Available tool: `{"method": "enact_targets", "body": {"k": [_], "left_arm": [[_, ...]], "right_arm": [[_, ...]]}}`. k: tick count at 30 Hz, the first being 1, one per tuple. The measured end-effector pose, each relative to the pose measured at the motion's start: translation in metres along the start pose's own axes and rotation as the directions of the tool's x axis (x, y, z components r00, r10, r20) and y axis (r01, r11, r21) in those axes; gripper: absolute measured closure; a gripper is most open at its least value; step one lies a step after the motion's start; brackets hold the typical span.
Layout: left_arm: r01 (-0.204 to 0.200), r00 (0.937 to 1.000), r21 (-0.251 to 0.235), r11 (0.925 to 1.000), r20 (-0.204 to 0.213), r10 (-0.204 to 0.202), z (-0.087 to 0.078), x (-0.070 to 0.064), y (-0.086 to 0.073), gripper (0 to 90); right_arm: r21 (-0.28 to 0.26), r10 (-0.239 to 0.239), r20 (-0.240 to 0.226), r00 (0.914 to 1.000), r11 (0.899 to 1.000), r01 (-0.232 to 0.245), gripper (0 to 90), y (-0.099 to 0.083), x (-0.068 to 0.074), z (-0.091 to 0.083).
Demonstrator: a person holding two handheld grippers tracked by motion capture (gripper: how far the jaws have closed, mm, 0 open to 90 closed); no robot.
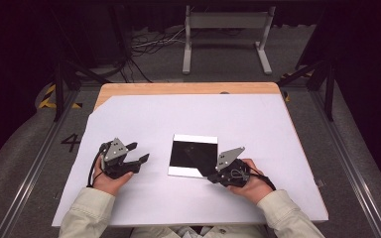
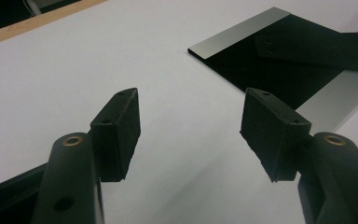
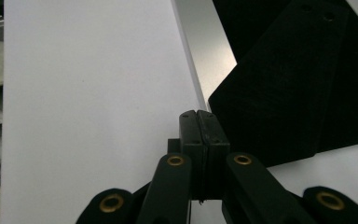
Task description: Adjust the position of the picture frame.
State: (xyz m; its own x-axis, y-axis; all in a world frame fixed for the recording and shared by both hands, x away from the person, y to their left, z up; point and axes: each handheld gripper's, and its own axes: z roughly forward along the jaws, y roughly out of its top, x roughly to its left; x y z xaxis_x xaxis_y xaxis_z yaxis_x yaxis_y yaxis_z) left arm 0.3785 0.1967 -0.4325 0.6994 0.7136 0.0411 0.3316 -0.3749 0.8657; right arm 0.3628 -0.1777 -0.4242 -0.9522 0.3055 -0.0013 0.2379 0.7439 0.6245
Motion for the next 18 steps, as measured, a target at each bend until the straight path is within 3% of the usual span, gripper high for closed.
{"method": "enact_targets", "body": {"k": [4, 8, 18], "left_arm": [[0.0, 1.0, 0.001, 1.0, 0.0, 0.0, 0.0002, 0.0, 0.0, 37.9], [0.0, 1.0, 0.0, 1.0, 0.001, 0.0, 0.0004, 0.0, -0.0001, 37.9], [-0.003, 1.0, 0.004, 1.0, 0.002, 0.003, 0.0009, -0.0005, -0.0003, 37.7]], "right_arm": [[0.05, -0.016, 0.048, 0.9987, 0.999, 0.014, 90.0, -0.0014, 0.0003, 0.0072], [0.046, -0.016, 0.048, 0.9987, 0.999, 0.014, 90.0, -0.0015, -0.0006, 0.0076], [0.044, 0.001, 0.123, 0.9924, 0.999, -0.006, 90.0, -0.0017, -0.0069, 0.0078]]}}
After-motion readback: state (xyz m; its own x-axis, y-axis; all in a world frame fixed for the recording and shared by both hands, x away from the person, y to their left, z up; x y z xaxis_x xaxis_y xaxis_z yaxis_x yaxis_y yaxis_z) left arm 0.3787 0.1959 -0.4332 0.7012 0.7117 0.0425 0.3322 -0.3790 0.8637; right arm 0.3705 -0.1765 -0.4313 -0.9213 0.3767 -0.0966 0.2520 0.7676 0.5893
